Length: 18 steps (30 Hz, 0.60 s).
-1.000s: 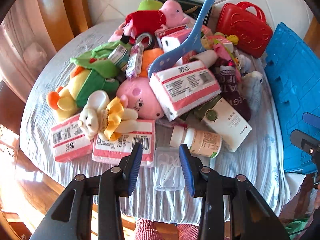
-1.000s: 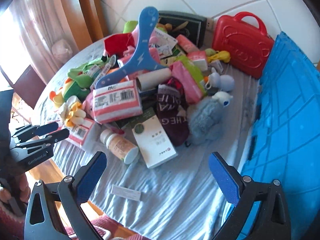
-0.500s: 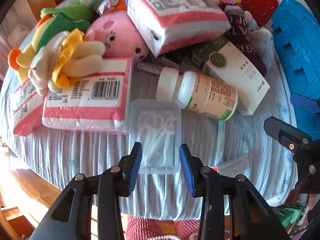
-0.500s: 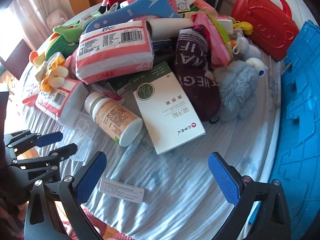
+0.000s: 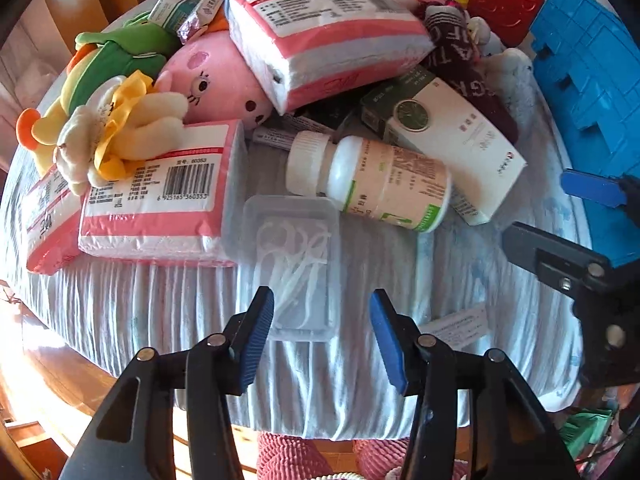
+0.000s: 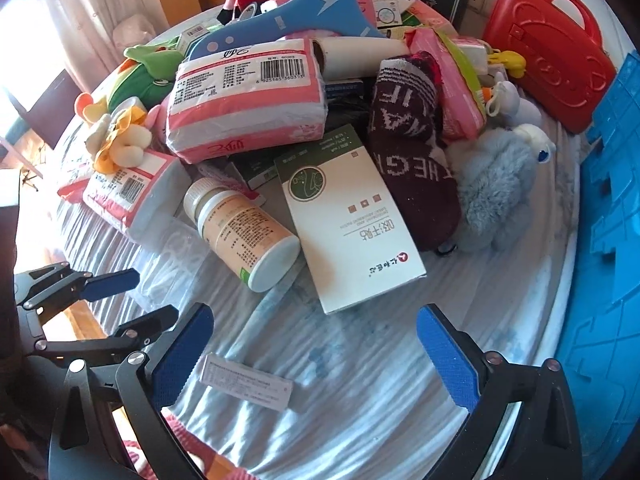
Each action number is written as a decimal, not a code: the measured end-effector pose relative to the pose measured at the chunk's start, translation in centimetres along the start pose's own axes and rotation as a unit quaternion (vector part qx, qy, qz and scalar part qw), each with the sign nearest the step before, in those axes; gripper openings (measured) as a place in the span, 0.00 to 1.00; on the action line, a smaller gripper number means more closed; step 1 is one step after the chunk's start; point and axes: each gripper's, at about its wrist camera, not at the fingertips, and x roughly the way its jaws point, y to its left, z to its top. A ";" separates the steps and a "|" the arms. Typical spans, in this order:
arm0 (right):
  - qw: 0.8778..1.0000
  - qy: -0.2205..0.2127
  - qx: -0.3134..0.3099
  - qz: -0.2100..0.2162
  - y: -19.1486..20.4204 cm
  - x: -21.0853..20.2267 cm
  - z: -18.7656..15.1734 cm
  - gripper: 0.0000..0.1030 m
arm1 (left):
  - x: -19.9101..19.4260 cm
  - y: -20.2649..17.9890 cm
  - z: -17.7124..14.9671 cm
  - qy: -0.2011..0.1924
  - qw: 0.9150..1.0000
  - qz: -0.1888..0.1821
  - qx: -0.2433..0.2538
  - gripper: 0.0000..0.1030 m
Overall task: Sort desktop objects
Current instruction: 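Grasp the clear floss box with the left tool while the right tool grasps the large pill bottle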
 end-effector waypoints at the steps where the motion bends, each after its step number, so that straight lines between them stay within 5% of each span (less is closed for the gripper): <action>1: 1.000 0.000 0.000 0.001 0.0 0.1 0.0 1.00 | 0.2 0.3 0.1 -0.009 1.000 0.028 0.000 0.57; 2: 1.000 0.002 0.001 0.001 -0.1 0.2 0.0 1.00 | 0.5 0.6 0.3 -0.012 0.999 0.041 -0.003 0.59; 5: 1.000 0.005 0.002 0.008 -0.2 0.5 0.0 1.00 | 3.0 1.3 0.5 0.031 0.999 0.001 -0.027 0.59; 14: 0.998 0.003 -0.057 0.024 2.7 2.4 1.8 0.99 | 4.1 0.2 -0.2 0.002 1.000 0.024 -0.008 0.64; 18: 0.995 0.010 -0.090 0.029 4.5 3.9 3.0 0.66 | 3.7 1.8 -0.9 -0.013 0.999 -0.008 -0.052 0.58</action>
